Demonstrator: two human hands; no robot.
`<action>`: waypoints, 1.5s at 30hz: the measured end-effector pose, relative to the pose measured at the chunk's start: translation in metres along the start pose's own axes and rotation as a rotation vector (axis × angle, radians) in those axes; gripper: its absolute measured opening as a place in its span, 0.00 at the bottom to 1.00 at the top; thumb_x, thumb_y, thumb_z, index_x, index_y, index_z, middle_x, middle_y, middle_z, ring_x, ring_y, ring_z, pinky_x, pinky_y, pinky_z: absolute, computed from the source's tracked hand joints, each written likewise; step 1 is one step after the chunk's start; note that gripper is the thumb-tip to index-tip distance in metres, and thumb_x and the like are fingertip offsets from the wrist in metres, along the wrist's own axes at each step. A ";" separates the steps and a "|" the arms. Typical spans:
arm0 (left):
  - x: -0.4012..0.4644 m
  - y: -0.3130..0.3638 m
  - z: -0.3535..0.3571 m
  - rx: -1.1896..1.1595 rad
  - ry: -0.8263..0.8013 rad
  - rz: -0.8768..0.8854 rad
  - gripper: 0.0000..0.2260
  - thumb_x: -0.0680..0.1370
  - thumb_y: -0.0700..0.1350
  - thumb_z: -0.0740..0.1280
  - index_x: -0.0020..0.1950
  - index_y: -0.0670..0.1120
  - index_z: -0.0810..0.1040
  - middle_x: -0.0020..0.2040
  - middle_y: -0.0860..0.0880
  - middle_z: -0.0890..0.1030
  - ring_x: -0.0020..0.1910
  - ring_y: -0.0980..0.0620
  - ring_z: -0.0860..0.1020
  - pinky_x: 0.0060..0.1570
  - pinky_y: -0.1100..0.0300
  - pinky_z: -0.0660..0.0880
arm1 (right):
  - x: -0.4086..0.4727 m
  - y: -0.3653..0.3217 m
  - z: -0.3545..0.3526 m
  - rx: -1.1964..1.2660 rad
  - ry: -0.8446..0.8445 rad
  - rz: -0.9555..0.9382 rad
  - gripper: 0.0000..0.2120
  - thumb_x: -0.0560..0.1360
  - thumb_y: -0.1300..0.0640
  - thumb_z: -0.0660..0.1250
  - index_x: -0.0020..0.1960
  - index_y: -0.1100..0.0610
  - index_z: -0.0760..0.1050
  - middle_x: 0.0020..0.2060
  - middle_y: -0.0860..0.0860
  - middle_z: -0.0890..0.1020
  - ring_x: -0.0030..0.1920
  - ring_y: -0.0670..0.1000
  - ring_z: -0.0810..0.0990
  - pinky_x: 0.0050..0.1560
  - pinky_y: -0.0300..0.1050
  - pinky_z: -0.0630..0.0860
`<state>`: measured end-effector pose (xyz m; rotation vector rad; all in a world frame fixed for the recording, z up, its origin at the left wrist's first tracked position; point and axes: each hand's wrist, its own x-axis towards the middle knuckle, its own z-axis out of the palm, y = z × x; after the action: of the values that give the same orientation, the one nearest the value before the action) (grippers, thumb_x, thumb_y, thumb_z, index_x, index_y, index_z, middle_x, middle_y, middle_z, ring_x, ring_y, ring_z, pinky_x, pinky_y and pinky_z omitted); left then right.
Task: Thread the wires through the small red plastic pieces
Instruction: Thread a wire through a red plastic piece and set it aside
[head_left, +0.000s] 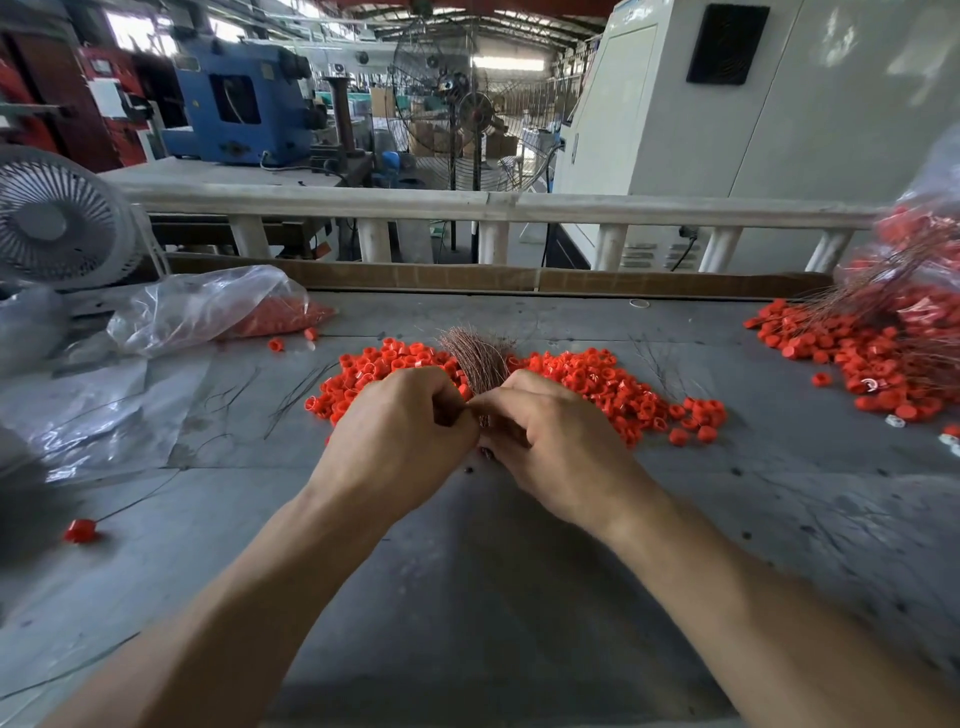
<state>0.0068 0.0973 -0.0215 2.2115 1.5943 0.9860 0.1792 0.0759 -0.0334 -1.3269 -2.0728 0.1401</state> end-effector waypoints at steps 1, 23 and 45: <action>0.000 0.001 0.000 -0.009 0.017 0.015 0.08 0.74 0.48 0.72 0.35 0.53 0.78 0.32 0.56 0.79 0.33 0.59 0.77 0.30 0.60 0.71 | 0.000 0.001 0.001 0.018 0.018 0.005 0.09 0.78 0.57 0.70 0.57 0.50 0.83 0.47 0.48 0.79 0.50 0.51 0.79 0.50 0.55 0.77; 0.007 -0.024 -0.006 0.143 0.047 -0.126 0.04 0.75 0.44 0.72 0.43 0.53 0.83 0.36 0.61 0.78 0.37 0.58 0.74 0.38 0.58 0.68 | 0.002 -0.008 -0.037 1.090 0.573 0.157 0.06 0.83 0.63 0.62 0.52 0.58 0.77 0.34 0.55 0.83 0.33 0.59 0.85 0.28 0.45 0.79; 0.014 -0.036 0.003 0.158 0.058 -0.072 0.03 0.73 0.48 0.75 0.42 0.53 0.82 0.36 0.59 0.75 0.37 0.60 0.71 0.33 0.64 0.64 | -0.002 -0.001 -0.017 0.962 0.285 0.520 0.03 0.80 0.62 0.69 0.49 0.60 0.81 0.36 0.56 0.86 0.30 0.49 0.80 0.26 0.40 0.76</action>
<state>-0.0156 0.1237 -0.0386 2.2259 1.8222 0.9419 0.1885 0.0696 -0.0203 -1.1115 -1.0999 0.9712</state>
